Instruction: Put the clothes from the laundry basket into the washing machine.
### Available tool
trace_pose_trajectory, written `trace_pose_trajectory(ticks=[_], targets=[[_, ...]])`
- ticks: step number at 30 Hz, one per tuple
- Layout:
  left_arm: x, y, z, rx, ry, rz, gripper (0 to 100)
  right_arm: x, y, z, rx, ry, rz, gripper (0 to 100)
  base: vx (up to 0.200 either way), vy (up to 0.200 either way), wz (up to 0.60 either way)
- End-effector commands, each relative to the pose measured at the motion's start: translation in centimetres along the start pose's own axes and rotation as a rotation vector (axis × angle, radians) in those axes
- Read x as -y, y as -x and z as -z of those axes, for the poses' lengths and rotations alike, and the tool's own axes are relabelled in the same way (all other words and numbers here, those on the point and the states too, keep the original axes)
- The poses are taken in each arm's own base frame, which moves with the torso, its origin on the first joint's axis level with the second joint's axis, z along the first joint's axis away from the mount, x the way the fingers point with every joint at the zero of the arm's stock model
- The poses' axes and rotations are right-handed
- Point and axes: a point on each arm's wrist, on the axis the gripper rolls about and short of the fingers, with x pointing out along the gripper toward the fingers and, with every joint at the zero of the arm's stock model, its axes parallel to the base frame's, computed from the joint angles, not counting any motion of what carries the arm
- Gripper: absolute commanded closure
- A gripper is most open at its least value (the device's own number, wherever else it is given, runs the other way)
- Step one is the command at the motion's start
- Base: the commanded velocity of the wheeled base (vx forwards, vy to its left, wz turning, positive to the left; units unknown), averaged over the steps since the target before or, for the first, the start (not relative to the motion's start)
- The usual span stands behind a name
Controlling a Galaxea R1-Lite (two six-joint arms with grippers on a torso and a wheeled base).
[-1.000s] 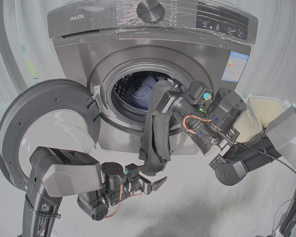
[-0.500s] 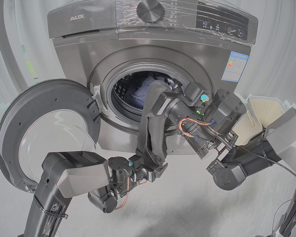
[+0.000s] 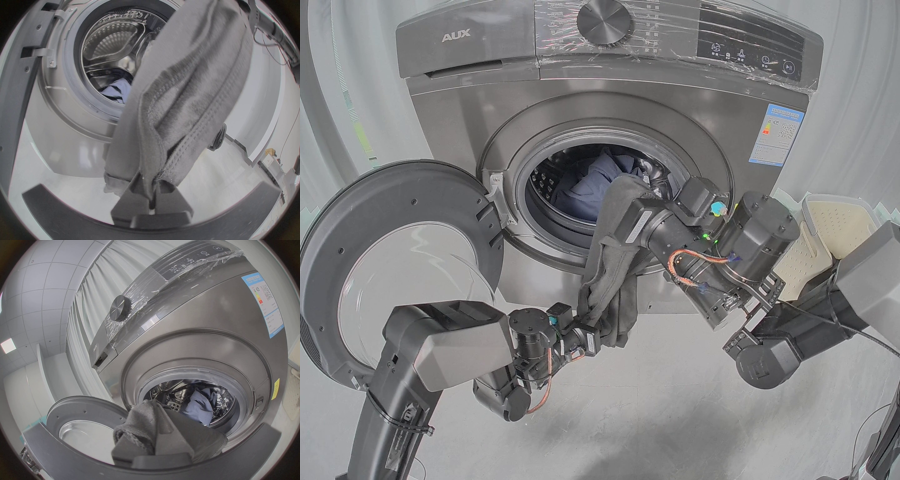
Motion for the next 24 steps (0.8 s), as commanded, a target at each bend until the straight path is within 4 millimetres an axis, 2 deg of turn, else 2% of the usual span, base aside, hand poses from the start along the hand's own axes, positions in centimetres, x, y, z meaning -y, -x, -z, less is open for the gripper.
trace_pose_trajectory(ticks=[1,5,8,10,14,18,19,21,24], targets=[[-1.3,2.3,-3.5,0.026,0.0,-0.032,100,2.3,0.7,0.4,-0.018,0.029,0.047,100,0.0,0.0,0.0],[-3.2,5.8,-8.6,0.086,-0.005,-0.05,100,4.4,2.7,0.4,-0.055,0.049,0.082,100,0.0,0.0,0.0],[-4.3,8.1,-10.7,0.102,-0.01,-0.05,100,5.3,4.7,1.1,-0.1,0.053,0.054,100,0.0,0.0,0.0],[-4.4,8.9,-11.7,0.117,-0.015,-0.034,100,5.7,5.6,1.8,-0.129,0.057,0.034,100,0.0,0.0,0.0],[-4.0,9.6,-13.4,0.16,-0.038,-0.007,100,7.2,6.7,3.0,-0.201,0.107,0.063,100,0.0,0.0,0.0],[-3.2,11.0,-16.4,0.247,-0.055,0.009,100,9.4,6.9,3.3,-0.226,0.163,0.102,100,0.0,0.0,0.0],[-3.2,11.0,-16.4,0.247,-0.055,0.009,100,9.4,6.9,3.3,-0.226,0.163,0.102,100,0.0,0.0,0.0],[-2.4,12.0,-18.5,0.311,-0.063,0.026,100,9.8,7.4,3.4,-0.246,0.174,0.114,100,0.0,0.0,0.0],[-1.4,12.6,-19.5,0.342,-0.07,0.051,100,9.9,7.9,3.5,-0.265,0.199,0.117,100,0.0,0.0,0.0]])
